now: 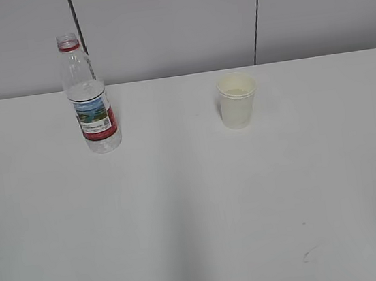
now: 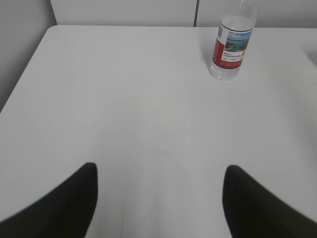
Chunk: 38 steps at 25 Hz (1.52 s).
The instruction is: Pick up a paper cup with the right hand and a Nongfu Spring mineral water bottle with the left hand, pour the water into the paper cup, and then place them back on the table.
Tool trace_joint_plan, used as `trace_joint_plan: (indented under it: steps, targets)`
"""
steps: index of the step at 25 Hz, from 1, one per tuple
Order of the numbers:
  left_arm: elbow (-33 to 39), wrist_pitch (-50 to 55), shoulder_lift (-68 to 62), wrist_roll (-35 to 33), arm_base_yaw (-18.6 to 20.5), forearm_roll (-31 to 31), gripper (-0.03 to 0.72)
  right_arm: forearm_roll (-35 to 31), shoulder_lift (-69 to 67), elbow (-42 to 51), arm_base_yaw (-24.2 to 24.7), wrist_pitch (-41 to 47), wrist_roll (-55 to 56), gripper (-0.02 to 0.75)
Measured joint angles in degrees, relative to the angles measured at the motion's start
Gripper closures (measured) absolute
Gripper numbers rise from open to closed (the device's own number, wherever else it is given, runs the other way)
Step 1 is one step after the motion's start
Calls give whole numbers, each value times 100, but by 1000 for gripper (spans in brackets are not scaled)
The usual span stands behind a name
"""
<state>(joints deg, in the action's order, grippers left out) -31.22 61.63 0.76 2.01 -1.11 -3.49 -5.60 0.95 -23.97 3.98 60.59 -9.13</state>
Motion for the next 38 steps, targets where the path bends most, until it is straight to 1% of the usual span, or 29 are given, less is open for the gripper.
trace_joint_plan:
  steps: [38]
  targets:
    - [0,0,0,0,-48,0,222,0,0,0,0,0,0,153]
